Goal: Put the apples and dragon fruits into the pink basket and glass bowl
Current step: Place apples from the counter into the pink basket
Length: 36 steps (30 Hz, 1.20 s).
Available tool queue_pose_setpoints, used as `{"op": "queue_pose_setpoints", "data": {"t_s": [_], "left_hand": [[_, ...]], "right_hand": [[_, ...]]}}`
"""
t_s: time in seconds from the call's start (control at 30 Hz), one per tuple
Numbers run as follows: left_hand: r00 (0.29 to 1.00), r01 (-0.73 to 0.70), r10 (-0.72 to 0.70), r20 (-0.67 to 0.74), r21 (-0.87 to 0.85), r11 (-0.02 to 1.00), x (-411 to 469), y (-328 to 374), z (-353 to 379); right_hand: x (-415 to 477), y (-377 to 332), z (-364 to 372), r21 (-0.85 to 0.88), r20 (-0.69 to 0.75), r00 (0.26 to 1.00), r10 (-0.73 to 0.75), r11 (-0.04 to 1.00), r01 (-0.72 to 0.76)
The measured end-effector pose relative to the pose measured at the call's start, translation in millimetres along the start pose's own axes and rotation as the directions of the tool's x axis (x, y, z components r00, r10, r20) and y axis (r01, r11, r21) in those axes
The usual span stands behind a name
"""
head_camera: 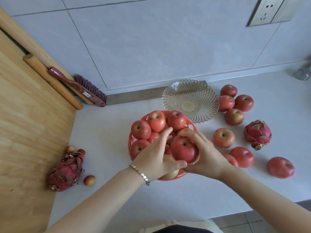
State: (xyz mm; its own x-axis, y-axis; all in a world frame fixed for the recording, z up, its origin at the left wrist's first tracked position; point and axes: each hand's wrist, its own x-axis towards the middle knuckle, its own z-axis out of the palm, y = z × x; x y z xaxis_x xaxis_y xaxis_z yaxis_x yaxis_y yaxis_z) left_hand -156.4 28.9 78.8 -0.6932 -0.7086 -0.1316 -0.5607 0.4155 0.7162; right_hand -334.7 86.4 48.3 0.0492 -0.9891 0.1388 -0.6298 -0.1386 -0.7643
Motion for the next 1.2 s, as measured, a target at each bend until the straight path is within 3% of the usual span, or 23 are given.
{"op": "queue_pose_setpoints", "data": {"t_s": [0.1,0.2,0.27,0.37,0.5,0.6,0.77,0.93,1.07,1.2], "left_hand": [[0.991,-0.106,0.065,0.114,0.408,0.907,5.0,-20.0,19.1],[0.975,-0.16,0.021,0.222,0.628,0.761,8.5,-36.0,42.1],[0.981,-0.177,0.059,0.186,0.718,0.673,7.7,-44.3,52.1],[0.981,-0.164,0.184,0.058,0.752,0.639,7.0,-57.1,55.7],[0.966,-0.184,0.258,0.015,0.742,0.645,3.2,-66.9,52.6],[0.966,-0.168,0.258,-0.014,0.727,0.666,0.0,-68.2,51.2],[0.974,-0.122,0.222,-0.05,0.71,0.694,-3.3,-70.3,52.4],[0.976,-0.088,0.205,-0.074,0.726,0.682,-3.8,-69.0,58.4],[0.976,-0.058,0.198,-0.093,0.766,0.641,-3.9,-64.2,62.5],[0.978,0.005,0.16,-0.132,0.786,0.619,-5.8,-60.7,68.3]], "right_hand": [[-9.1,10.5,-2.8,0.044,-0.061,0.985,0.162,0.986,-0.159],[-16.2,17.6,-0.4,-0.013,-0.013,0.957,0.29,0.957,-0.29],[-18.1,16.8,2.9,-0.063,-0.033,0.943,0.332,0.94,-0.334],[-13.7,13.7,8.9,-0.184,-0.053,0.942,0.332,0.924,-0.336],[-5.6,10.9,18.6,-0.45,0.108,0.962,0.253,0.875,-0.179],[-0.6,7.1,24.2,-0.558,0.183,0.945,0.271,0.82,-0.127],[1.3,21.9,29.0,-0.61,0.221,0.956,0.194,0.792,-0.02],[-3.5,27.6,34.7,-0.683,0.126,0.985,0.116,0.731,0.001],[0.8,31.5,34.1,-0.673,0.196,0.981,-0.013,0.725,0.144],[5.0,36.6,33.9,-0.654,0.295,0.955,0.018,0.733,0.188]]}}
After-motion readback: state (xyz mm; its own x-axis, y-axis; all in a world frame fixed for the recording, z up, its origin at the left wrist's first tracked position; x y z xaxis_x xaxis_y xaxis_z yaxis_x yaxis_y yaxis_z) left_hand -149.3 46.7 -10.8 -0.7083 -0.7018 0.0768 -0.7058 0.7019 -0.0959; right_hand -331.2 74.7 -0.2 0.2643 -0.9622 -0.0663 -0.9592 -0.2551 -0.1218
